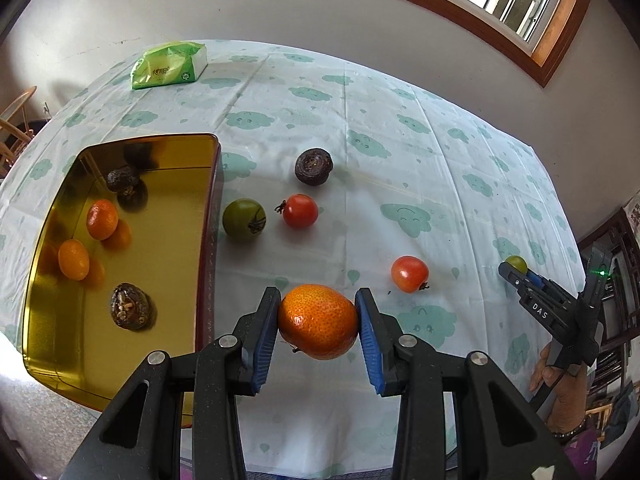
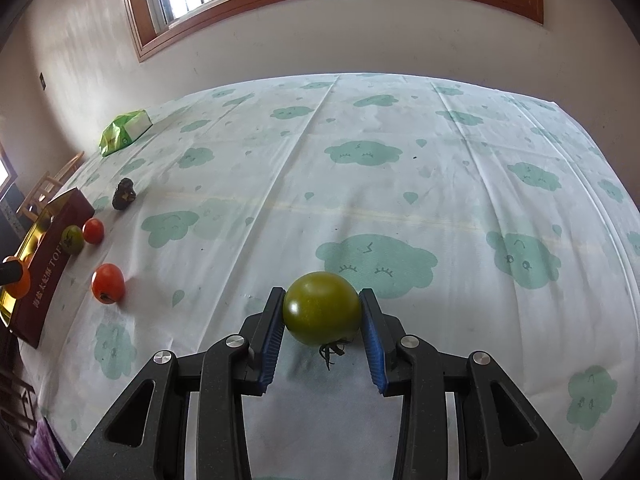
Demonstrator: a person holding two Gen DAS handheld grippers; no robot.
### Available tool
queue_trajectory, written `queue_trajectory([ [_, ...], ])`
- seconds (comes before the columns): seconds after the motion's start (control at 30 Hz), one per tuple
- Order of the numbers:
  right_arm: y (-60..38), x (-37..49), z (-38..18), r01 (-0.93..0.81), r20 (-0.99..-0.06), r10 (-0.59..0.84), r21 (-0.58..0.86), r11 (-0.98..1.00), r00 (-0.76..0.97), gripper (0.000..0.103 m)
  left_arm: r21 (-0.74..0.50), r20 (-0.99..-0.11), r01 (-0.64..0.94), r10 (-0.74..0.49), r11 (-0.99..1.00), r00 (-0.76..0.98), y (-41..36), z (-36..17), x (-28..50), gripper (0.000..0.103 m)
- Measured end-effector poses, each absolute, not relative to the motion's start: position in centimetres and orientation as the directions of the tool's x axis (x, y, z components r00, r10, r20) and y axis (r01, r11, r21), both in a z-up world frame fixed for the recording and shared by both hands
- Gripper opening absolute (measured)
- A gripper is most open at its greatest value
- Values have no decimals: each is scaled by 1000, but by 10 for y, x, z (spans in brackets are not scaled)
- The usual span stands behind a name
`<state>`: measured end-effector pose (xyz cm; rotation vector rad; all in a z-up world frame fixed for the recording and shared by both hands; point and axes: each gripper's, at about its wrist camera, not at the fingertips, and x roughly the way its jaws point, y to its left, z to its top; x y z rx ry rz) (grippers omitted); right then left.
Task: Organize fruits
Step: 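Carry the tangerine into the tray and release it with the left gripper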
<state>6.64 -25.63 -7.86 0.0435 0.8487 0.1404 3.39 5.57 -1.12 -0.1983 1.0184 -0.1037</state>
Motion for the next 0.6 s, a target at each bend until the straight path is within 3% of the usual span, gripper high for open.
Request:
queue_trajectory([
  [0.6, -249, 67, -79, -104, -753, 97, 38, 994, 651, 38, -158, -824, -52, -103, 986, 557, 94, -11, 18, 35],
])
